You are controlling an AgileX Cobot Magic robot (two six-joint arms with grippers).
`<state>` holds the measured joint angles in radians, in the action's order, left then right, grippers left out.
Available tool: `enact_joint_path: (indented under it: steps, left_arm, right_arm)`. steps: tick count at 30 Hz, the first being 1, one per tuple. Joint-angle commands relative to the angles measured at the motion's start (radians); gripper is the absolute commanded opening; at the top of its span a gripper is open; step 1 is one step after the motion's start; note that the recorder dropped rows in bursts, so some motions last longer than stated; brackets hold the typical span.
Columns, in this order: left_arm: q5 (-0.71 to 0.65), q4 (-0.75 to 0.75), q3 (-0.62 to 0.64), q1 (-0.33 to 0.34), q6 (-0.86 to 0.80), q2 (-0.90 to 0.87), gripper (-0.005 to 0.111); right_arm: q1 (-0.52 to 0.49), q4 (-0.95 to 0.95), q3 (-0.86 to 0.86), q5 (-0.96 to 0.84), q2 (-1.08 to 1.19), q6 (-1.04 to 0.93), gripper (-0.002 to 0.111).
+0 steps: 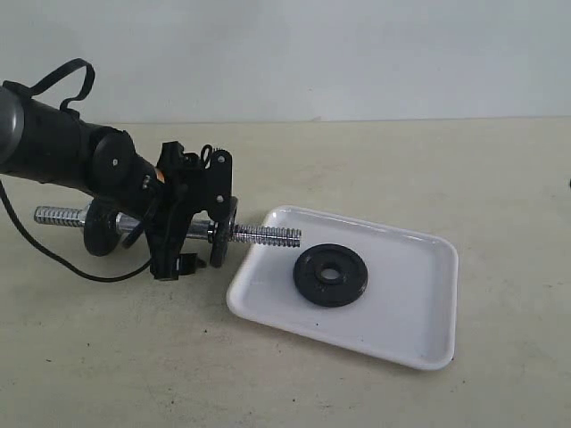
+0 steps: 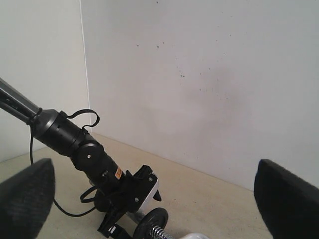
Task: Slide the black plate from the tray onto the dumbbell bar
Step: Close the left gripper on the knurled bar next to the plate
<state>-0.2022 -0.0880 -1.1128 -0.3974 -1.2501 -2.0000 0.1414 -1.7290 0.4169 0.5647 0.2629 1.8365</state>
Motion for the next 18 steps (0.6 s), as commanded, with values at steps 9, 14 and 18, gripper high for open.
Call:
enact_joint_path:
  steps: [9, 14, 18]
  left_arm:
    - [0.057, -0.001, 0.004, -0.008, -0.001, -0.013, 0.110]
    - [0.088, -0.001, 0.004, -0.008, -0.001, -0.013, 0.110]
    - [0.100, -0.001, 0.004, -0.008, -0.001, -0.013, 0.110]
  right_arm:
    - [-0.003, 0.004, 0.002, -0.001, 0.004, -0.003, 0.105]
    - [-0.003, 0.004, 0.002, -0.003, 0.004, -0.003, 0.105]
    - [-0.003, 0.004, 0.002, -0.004, 0.004, -0.004, 0.105]
